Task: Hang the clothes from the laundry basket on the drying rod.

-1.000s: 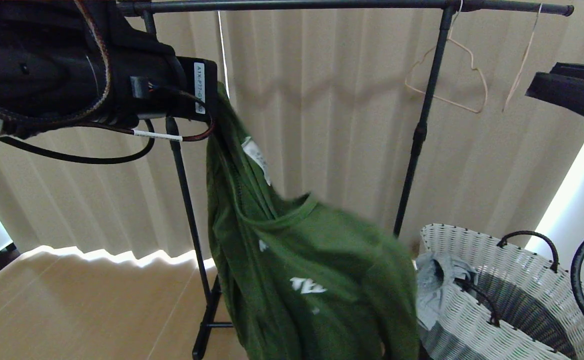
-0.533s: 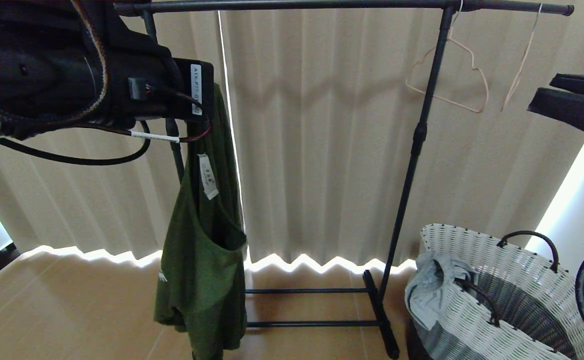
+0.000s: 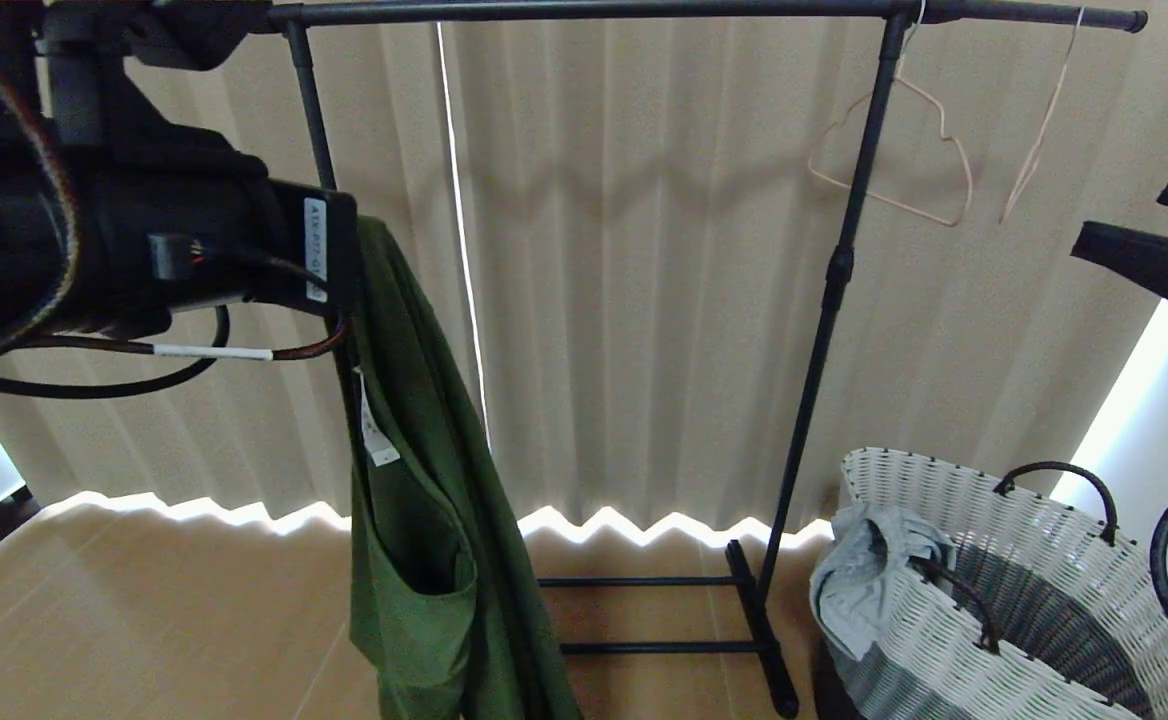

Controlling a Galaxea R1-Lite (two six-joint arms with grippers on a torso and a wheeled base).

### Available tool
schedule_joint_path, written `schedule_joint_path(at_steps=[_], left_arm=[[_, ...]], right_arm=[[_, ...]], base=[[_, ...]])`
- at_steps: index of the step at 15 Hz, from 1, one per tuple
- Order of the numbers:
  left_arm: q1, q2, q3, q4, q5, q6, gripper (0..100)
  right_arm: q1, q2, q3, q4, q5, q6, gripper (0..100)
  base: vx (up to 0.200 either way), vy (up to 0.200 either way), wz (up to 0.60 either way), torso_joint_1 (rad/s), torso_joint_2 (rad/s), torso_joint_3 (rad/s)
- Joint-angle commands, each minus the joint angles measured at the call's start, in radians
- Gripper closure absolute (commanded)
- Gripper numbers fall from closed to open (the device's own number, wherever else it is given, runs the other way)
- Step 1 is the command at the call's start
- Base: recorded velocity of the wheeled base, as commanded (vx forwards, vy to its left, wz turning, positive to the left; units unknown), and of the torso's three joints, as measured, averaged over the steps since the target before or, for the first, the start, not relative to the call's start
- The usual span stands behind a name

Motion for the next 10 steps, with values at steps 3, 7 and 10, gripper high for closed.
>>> schedule_joint_path(at_steps=[3, 7, 10], left_arm=[[0.039, -0.102, 0.082, -0.003, -0.004, -0.001, 100], [0.039, -0.129, 0.116, -0.004, -0.004, -0.001, 100], [0.039, -0.136, 0.126, -0.004, -0.006, -0.007, 100]], right_arm=[[-0.108, 0.003, 0.064, -0.016, -0.036, -0.07, 0], [-0.113, 0.001, 0.081, -0.017, -0.102, -0.106, 0], [-0.113, -0.002, 0.103, -0.019, -0.107, -0.106, 0]], base=[[0.0, 0.0, 0.0, 0.0, 0.0, 0.0], [0.0, 0.0, 0.0, 0.0, 0.0, 0.0], [0.0, 0.0, 0.0, 0.0, 0.0, 0.0]])
